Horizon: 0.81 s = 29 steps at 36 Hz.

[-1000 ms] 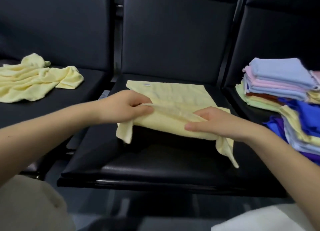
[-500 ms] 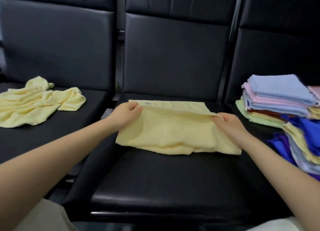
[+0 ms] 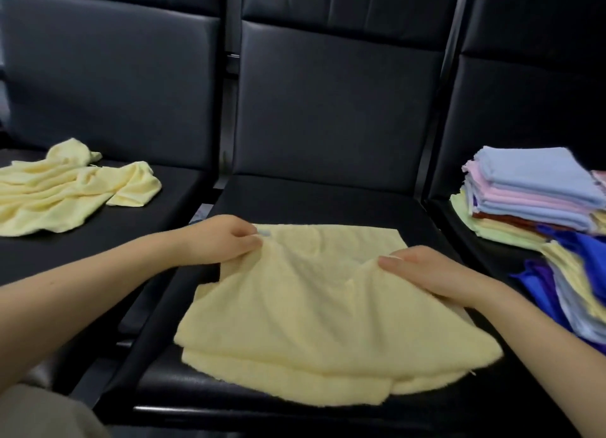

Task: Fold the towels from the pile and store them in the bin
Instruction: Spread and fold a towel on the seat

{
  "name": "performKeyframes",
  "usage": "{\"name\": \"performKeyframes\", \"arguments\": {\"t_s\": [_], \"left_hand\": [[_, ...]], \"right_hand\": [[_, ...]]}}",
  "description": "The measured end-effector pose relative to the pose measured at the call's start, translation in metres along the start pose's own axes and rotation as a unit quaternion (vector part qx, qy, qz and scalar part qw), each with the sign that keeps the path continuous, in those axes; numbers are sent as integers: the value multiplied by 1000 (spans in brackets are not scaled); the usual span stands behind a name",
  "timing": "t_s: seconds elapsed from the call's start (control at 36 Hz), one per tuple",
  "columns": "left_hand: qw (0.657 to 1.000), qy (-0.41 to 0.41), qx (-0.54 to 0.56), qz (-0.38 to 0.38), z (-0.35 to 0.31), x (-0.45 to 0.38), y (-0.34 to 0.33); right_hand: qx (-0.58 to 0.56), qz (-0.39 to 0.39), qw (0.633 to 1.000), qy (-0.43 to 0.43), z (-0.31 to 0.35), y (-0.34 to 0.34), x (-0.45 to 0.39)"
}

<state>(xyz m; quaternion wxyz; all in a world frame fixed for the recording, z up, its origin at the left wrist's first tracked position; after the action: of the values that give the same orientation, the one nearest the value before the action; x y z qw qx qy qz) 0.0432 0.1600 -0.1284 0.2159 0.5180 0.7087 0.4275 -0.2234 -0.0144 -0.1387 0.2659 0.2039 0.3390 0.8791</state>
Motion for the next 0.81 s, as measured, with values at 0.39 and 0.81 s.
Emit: {"name": "performKeyframes", "arguments": {"t_s": [0.39,0.81], "left_hand": [[978,55,37,-199,26,-12,41],[973,135,-61,-178,51,-42,11]], "right_hand": [[-176,-272,946,21,9,45,-41],[46,-273,960,-47,-43,28,-61]]}}
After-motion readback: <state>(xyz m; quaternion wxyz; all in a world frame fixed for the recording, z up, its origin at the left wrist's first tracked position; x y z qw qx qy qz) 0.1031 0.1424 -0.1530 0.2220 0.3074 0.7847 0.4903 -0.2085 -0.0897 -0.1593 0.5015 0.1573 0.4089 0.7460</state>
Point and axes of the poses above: each hand's wrist, its own x-axis away from the middle knuckle, its own y-axis out of the back of the hand, z = x × y, the point moved 4 cm from there along -x, towards the middle knuckle, and after that the axes turned 5 degrees about y, right-handed, at the moved point
